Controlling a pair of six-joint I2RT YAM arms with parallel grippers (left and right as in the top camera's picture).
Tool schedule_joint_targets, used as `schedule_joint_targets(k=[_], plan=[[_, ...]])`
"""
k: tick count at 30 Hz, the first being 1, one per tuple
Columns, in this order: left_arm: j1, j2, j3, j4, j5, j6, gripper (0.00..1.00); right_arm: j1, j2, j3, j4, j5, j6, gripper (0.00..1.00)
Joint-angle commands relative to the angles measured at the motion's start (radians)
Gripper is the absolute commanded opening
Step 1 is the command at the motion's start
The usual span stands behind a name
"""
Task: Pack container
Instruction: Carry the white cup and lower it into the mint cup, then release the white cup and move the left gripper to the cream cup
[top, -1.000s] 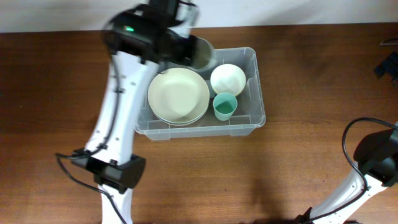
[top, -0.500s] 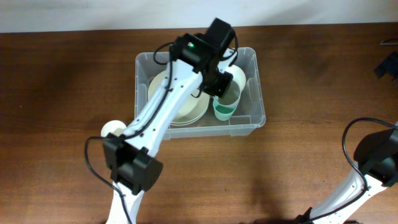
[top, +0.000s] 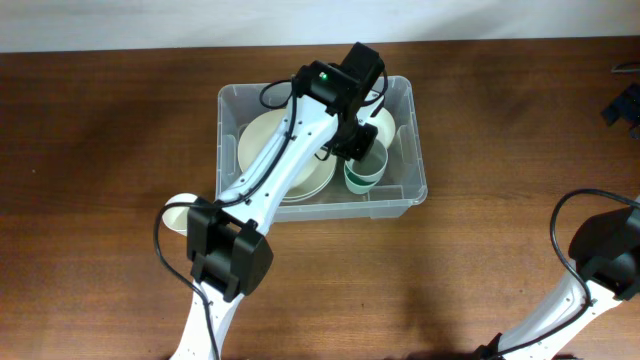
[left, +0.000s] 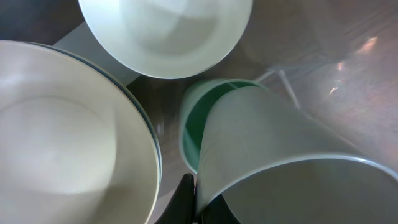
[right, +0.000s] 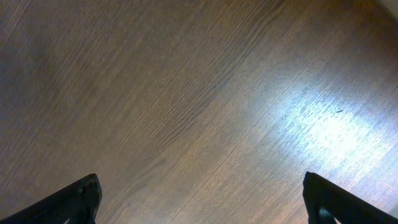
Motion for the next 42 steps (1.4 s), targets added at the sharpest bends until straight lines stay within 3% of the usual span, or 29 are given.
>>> schedule_joint_targets(k=[1, 9, 11, 13, 16, 17, 26, 30, 36, 42], plan=[[0.008, 0.008, 0.003, 0.003, -0.039, 0.015, 0.01, -0.007, 0.013, -0.003, 0.000, 0.012, 0.004, 0.99], [0.036, 0.008, 0.003, -0.017, -0.044, 0.011, 0.01, -0.007, 0.013, -0.003, 0.000, 0.012, 0.004, 0.99], [0.036, 0.008, 0.003, -0.019, -0.045, 0.011, 0.10, -0.007, 0.013, -0.003, 0.000, 0.012, 0.004, 0.99], [0.036, 0.008, 0.003, -0.019, -0.045, 0.011, 0.38, -0.007, 0.013, -0.003, 0.000, 0.012, 0.004, 0.99], [0.037, 0.008, 0.003, -0.011, -0.045, 0.012, 0.95, -0.007, 0.013, -0.003, 0.000, 0.012, 0.004, 0.99], [0.037, 0.008, 0.003, -0.007, -0.045, 0.012, 0.99, -0.007, 0.013, -0.003, 0.000, 0.012, 0.004, 0.99], [0.077, -0.006, 0.091, -0.040, -0.077, -0.001, 0.99, -0.007, 0.013, -0.003, 0.000, 0.012, 0.004, 0.99], [0.156, -0.041, 0.182, -0.137, -0.212, -0.128, 0.99, -0.007, 0.013, -0.003, 0.000, 0.012, 0.004, 0.99], [0.346, -0.117, 0.223, -0.306, -0.281, -0.367, 0.99, -0.007, 0.013, -0.003, 0.000, 0.012, 0.004, 0.99], [0.513, -0.179, 0.199, -0.305, -0.186, -0.366, 0.99, -0.007, 0.013, -0.003, 0.000, 0.012, 0.004, 0.99]])
